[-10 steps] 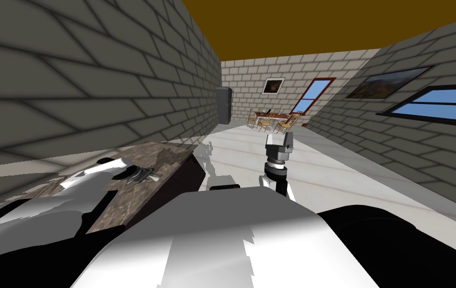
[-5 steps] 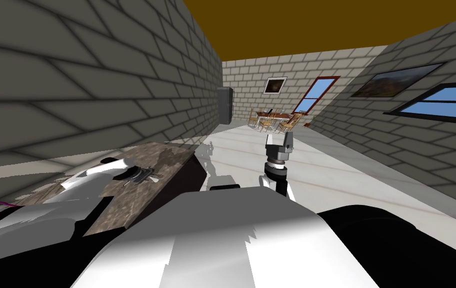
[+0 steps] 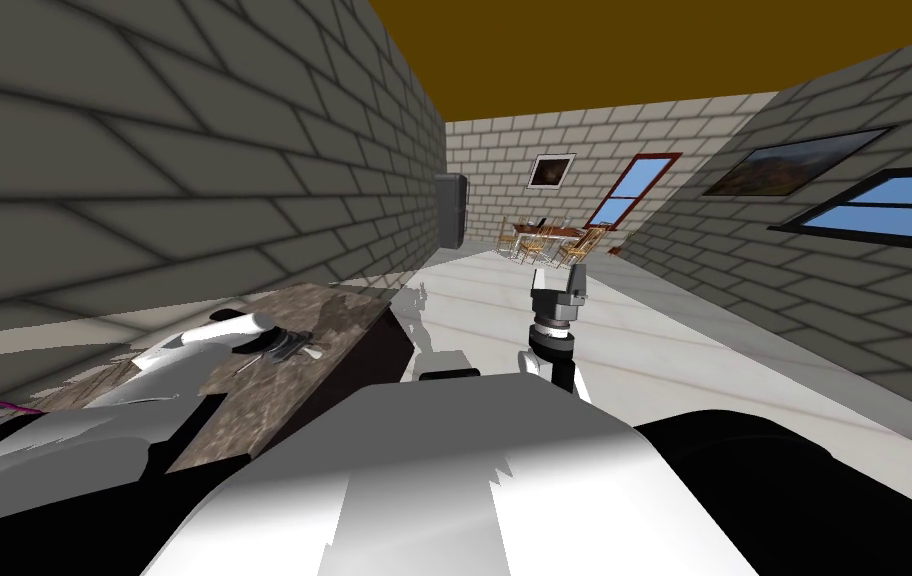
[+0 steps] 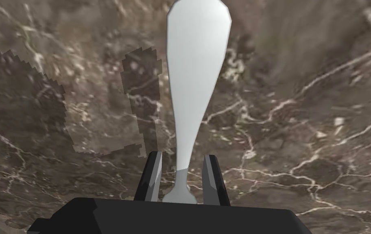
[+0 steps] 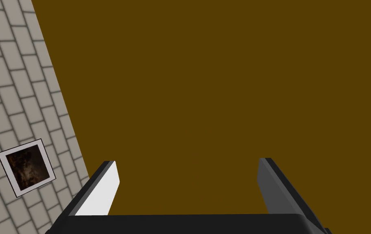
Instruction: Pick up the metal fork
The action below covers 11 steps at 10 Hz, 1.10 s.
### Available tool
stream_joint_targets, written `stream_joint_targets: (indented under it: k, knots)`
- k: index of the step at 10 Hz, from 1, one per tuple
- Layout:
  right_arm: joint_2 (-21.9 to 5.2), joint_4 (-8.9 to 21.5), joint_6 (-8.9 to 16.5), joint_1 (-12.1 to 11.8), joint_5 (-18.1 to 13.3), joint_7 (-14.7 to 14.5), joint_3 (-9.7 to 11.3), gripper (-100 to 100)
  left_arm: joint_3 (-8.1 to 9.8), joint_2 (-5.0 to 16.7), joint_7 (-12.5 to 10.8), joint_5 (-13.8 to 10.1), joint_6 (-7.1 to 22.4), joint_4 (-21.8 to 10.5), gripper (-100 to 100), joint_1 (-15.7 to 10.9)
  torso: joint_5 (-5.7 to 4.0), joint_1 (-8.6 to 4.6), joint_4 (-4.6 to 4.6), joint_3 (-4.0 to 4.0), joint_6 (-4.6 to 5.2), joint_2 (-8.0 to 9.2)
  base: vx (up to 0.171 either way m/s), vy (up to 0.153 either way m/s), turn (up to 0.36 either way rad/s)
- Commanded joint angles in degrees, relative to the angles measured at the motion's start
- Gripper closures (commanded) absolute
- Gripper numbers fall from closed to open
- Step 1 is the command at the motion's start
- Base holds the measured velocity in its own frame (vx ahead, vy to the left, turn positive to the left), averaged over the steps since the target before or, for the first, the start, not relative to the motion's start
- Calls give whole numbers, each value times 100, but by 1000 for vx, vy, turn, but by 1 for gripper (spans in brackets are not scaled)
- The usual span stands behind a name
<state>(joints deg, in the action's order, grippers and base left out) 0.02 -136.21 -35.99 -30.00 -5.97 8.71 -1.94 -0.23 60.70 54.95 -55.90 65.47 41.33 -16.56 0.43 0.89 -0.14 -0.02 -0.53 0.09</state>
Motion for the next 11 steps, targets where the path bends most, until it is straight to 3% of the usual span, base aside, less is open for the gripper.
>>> stream_joint_targets:
  k: [1, 3, 5, 6, 8, 10, 11]
  knots:
    - [0, 0, 0, 0, 0, 0, 0, 0, 26, 32, -286, 61, 120, 286, 100, 286, 0, 0, 0, 0, 0, 0, 52, 92, 57]
    - [0, 0, 0, 0, 0, 0, 0, 0, 26, 32, -609, 61, 120, 704, 100, 464, 7, 1, -4, -4, 4, -2, 16, 32, 10]
    - [1, 0, 0, 1, 0, 0, 1, 0, 26, 32, -626, 61, 120, 1070, 100, 464, 6, -24, -1, -7, 28, -10, -8, -7, -9]
    - [1, 0, 0, 1, 0, 0, 1, 0, 31, 56, -888, 176, 273, 1241, 100, 771, 4, -31, -2, -9, 27, -14, 42, 66, 30]
    - [0, 0, 0, 0, 0, 0, 0, 0, 31, 56, -1216, 176, 273, 1653, 100, 908, 13, 14, -11, -18, 8, -25, 38, 72, 53]
    - [0, 0, 0, 1, 0, 0, 0, 0, 31, 56, -1243, 176, 273, 1984, 100, 908, 5, -18, -6, -15, 24, -21, -1, 2, -11]
    - [1, 0, 0, 1, 0, 0, 1, 0, 36, 80, -1555, 291, 427, 2207, 100, 1212, 1, -31, -5, -13, 25, -19, 22, 58, 51]
